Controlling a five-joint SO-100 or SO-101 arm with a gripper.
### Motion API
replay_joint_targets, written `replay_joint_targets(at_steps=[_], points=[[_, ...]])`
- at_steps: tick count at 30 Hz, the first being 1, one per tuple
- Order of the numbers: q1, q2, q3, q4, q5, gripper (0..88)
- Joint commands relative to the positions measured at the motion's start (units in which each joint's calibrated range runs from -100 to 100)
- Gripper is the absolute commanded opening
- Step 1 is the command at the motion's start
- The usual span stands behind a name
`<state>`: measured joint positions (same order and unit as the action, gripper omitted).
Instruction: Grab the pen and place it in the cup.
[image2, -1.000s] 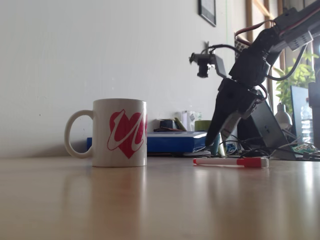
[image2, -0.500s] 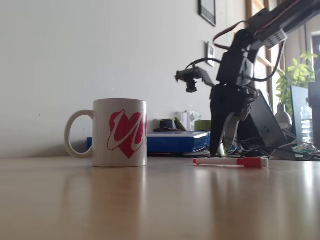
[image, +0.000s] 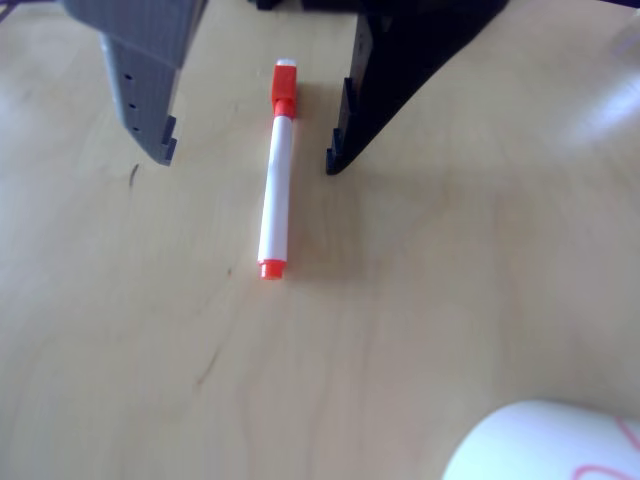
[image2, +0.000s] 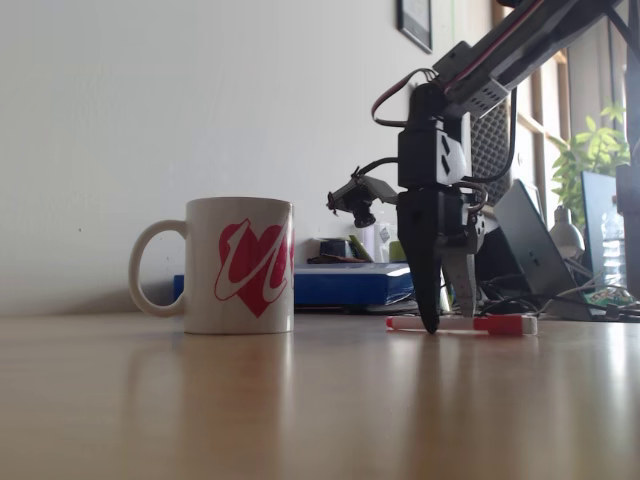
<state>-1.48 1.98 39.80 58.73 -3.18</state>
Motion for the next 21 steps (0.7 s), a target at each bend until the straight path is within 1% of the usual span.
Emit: replay_joint_targets(at_steps=[1,10,17,21], points=[[0.6,1.42,-2.28,1.53,-0.5,35.8],[-0.4,1.26,-1.82,1.79,-0.5,35.3],[-0.48,1.51,-1.91,1.36,-0.5,20.3],[-0.48,1.51,-1.91,1.36,-0.4,16.7]])
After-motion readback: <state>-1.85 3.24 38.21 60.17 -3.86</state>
